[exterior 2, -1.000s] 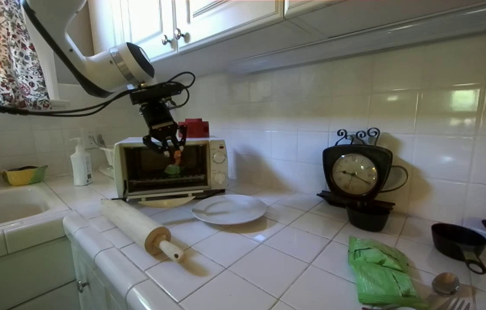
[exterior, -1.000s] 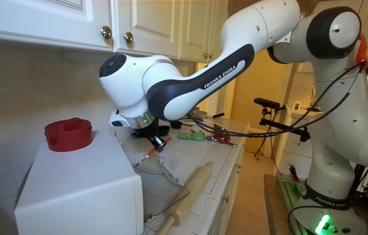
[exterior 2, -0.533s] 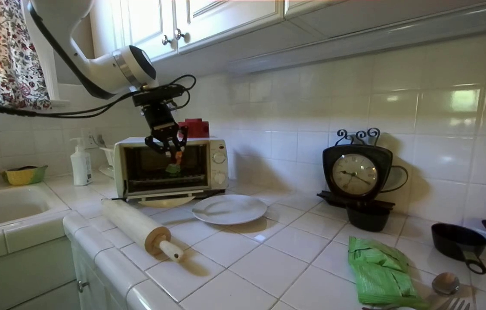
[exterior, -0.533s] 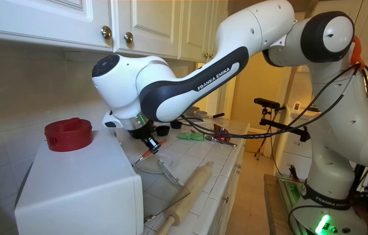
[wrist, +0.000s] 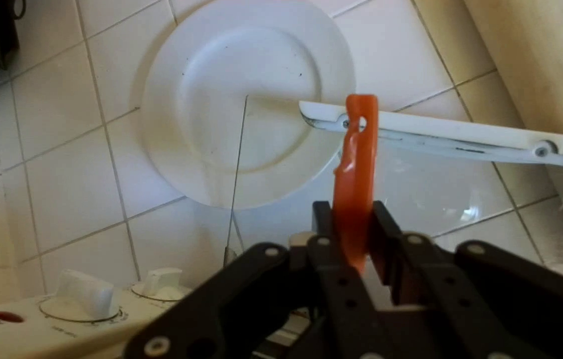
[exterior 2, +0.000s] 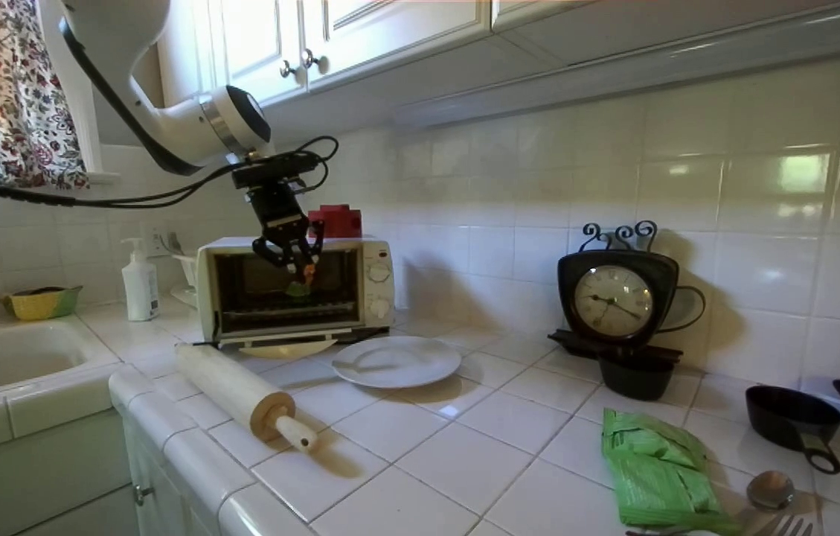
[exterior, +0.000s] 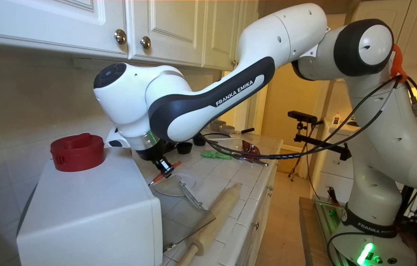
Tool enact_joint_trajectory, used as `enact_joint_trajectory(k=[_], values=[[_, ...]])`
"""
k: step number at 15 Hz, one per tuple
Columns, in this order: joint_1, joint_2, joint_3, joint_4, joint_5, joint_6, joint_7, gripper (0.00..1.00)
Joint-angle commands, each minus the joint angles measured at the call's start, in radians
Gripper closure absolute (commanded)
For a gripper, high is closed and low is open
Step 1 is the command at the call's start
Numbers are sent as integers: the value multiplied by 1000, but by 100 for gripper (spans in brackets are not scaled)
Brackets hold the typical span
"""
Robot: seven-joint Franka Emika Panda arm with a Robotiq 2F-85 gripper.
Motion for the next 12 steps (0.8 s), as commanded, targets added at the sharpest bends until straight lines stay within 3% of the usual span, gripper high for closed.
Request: enact_joint_trajectory(k=[1,12], values=[[28,56,-16,74,-27,10,1,95],[63,132,-44,178,-42,34,6,95]])
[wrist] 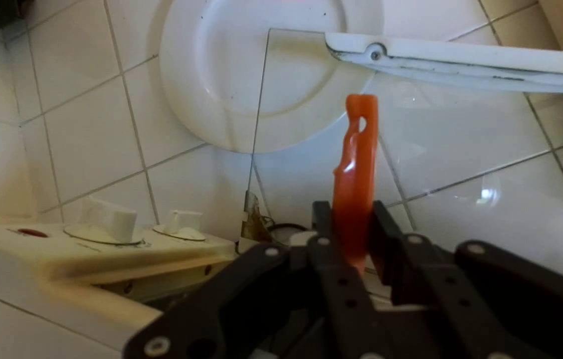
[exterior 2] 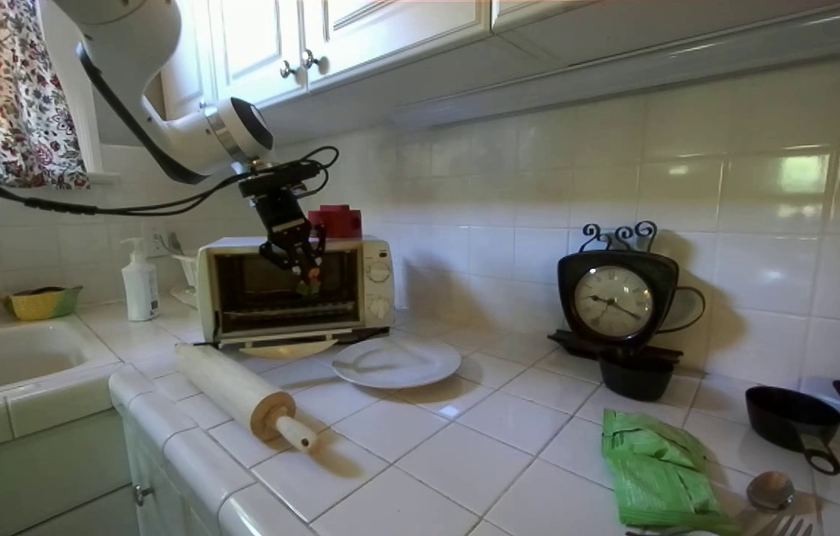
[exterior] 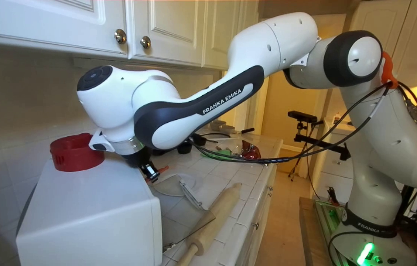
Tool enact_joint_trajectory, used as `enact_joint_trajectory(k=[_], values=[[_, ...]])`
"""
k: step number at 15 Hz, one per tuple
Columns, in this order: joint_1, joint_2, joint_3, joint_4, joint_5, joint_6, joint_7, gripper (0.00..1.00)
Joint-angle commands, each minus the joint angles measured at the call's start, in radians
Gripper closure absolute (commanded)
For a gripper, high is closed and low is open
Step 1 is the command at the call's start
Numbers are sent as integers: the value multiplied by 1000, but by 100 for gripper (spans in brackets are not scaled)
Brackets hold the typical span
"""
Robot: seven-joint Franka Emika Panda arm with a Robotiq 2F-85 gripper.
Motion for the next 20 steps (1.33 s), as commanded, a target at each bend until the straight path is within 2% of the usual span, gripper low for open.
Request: enact_joint_trajectory(k=[1,12,20], values=[[18,34,-20,48,-28,13,8,95],[28,-42,-12,-74,-4,37,153,95],[40,-125,1,-222,7,80,301,95]])
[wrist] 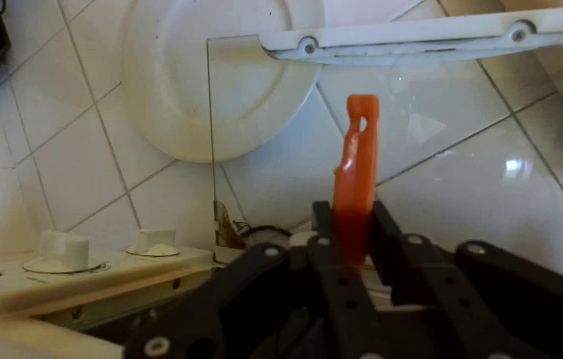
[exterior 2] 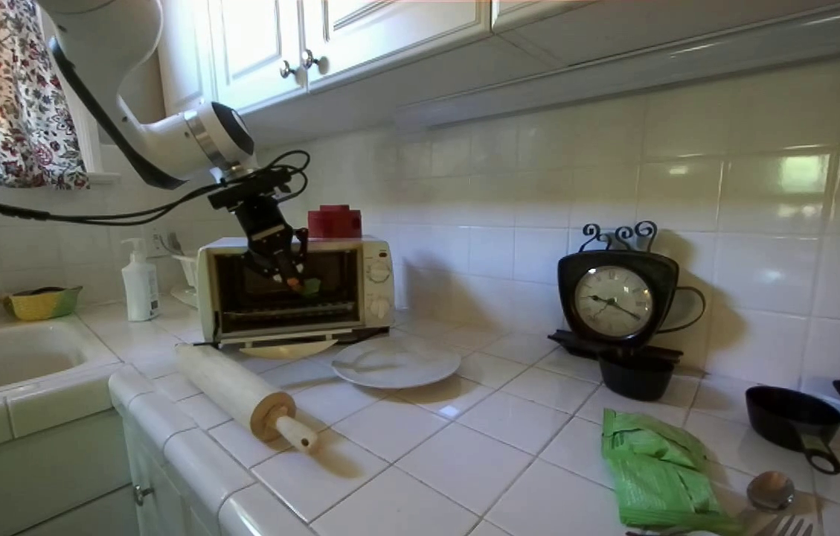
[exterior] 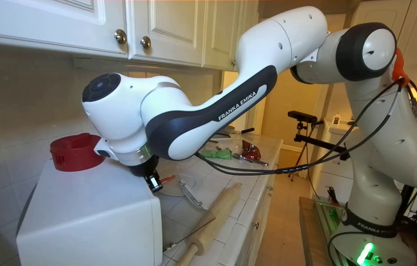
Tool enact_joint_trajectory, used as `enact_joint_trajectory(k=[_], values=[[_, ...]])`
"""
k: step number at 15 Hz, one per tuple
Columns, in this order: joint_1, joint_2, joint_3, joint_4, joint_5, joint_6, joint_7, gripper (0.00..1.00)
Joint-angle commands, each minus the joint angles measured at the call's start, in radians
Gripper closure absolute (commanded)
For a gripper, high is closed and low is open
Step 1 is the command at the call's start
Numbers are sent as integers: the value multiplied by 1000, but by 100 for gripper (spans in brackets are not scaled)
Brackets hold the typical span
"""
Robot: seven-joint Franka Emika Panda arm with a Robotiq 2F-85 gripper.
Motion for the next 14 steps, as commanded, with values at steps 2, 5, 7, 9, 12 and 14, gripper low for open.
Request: enact_joint_trajectory(k=[2,5,7,9,12,14], values=[[3,-101,0,-147,9,47,111,95],[-5,-135,3,-200,13,61,145,95],[-10,-159,4,-234,15,61,163,95],[-15,-185,4,-266,18,60,183,95],[-25,-231,4,-318,18,68,223,95],[-32,-254,5,-349,20,77,247,95]])
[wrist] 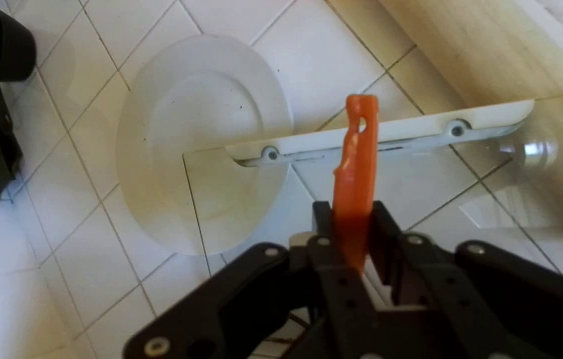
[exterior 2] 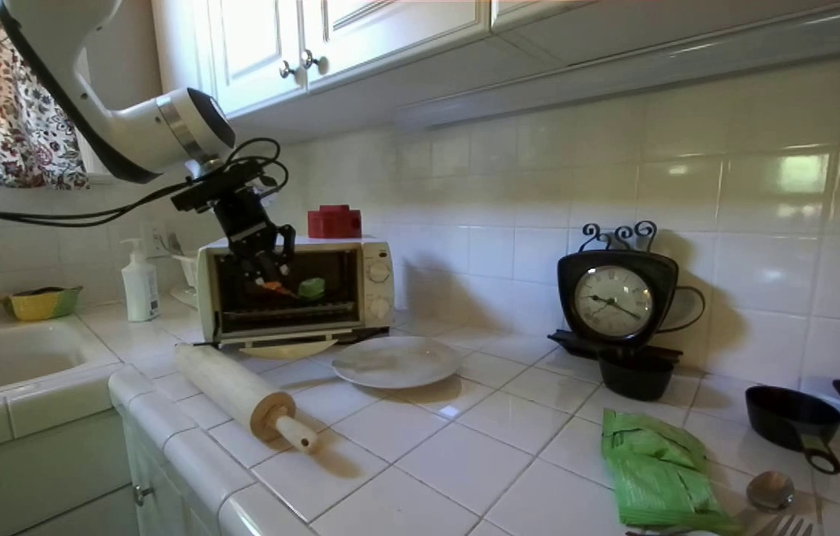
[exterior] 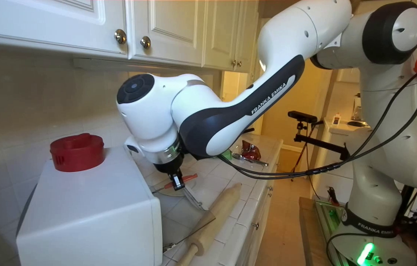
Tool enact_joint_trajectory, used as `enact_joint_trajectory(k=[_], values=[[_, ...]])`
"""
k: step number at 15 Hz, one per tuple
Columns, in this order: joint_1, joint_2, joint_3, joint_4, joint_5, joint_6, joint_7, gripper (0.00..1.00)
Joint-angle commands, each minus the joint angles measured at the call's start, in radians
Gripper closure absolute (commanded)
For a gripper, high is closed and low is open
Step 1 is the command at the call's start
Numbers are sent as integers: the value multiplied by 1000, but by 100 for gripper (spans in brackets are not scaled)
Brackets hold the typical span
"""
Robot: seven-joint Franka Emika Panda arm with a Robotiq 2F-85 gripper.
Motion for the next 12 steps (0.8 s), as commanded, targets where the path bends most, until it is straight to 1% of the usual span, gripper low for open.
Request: enact_joint_trajectory(k=[1,5,12], values=[[-20,-85,6,-104,17,46,53,95],[-29,-121,10,-158,30,76,89,95],[-40,-168,10,-251,56,174,149,95]])
